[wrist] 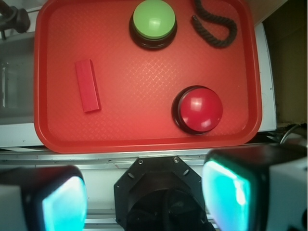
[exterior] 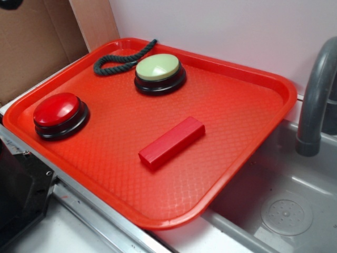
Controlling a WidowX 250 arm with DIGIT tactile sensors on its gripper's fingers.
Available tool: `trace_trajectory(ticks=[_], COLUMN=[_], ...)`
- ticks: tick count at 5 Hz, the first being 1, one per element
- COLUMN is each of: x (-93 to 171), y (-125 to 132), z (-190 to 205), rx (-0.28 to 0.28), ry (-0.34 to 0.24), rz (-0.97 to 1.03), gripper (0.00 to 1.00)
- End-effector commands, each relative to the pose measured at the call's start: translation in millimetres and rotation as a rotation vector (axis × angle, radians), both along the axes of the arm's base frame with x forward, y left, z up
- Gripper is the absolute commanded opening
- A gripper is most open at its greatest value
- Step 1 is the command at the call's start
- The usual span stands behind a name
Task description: Push the red button.
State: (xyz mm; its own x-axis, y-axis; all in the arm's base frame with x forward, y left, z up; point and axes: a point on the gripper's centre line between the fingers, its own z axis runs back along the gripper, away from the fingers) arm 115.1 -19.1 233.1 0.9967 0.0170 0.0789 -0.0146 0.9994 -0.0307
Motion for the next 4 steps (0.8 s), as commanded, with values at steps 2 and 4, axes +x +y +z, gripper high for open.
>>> trace_trajectory(ticks=[2,4], x=[32,66], y=[50,90], z=[-50,-120], rx=[0.010,0.106], ry=[0.090,0.065], rz=[0.122,0.090], gripper=[1.00,1.00])
